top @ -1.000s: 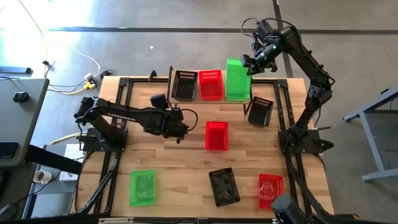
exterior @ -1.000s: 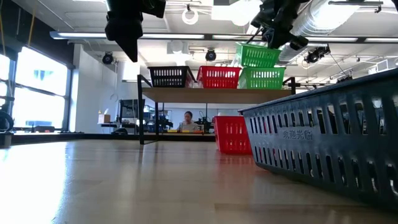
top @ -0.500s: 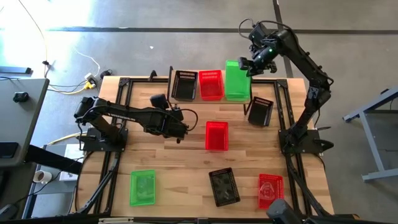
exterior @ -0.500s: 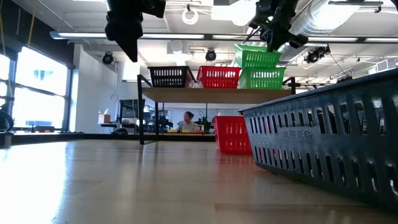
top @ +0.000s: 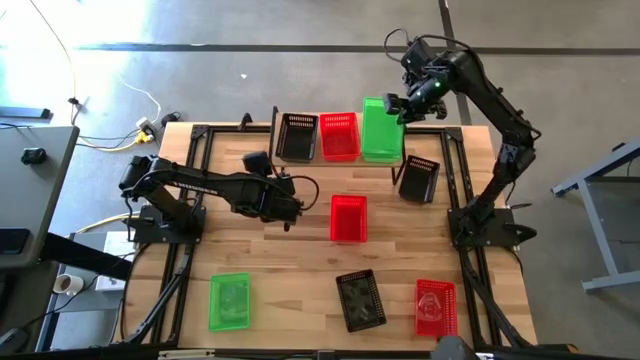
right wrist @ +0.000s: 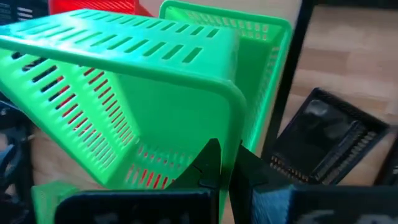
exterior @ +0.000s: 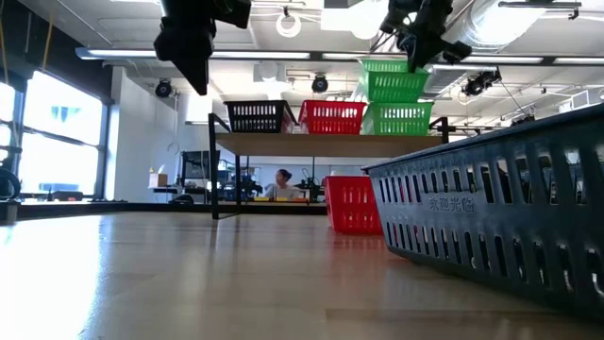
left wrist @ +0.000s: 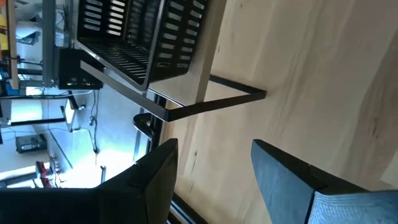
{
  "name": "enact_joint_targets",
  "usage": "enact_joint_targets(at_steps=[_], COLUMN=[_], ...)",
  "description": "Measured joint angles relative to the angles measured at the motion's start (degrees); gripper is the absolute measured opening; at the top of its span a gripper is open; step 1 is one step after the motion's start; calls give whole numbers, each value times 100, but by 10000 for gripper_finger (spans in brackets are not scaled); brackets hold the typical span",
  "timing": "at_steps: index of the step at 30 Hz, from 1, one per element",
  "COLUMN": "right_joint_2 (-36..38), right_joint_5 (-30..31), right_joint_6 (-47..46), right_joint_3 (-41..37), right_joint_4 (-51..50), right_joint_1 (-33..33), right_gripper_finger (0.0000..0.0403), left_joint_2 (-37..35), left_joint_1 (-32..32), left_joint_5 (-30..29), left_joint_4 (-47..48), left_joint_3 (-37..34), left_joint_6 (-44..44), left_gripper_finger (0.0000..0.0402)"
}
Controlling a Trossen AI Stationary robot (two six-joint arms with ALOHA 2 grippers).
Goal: Stack baskets on shelf by color
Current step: Stack the top green bin on the green bin on the shelf
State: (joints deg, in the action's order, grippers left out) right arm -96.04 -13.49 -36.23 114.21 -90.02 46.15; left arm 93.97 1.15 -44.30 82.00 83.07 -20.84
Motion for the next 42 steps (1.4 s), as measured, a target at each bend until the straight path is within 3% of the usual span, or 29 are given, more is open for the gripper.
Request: enact_joint_targets(at_steps=[4,13,17,26,35,42], right_joint_2=[308,541,491,484,484,484], right_joint_5=[423,568,548,375,281,-158], right_joint_6=[-255,-390,-381,-267,-236,-71], right_joint_3=[0,0,-37,-902,-855,-855], right_joint_4=[0,-1,19,14,76,42], right_joint_1=[-215,-245,-245,-242,-110,-65], right_gripper_finger=[0,0,0,0,0,0], left_joint_2=[0,-2,-2,-2,-2,-2], left_joint_1=[0,0,1,0,0,0], left_joint_5=[43,49,50,83,90,93], left_joint_4=[-4,-101,-144,-188,-251,-271], left_joint_3=[0,0,0,0,0,0], left_joint_6=[-6,2,2,2,2,2], left_gripper_finger=[195,195,195,195,195,195])
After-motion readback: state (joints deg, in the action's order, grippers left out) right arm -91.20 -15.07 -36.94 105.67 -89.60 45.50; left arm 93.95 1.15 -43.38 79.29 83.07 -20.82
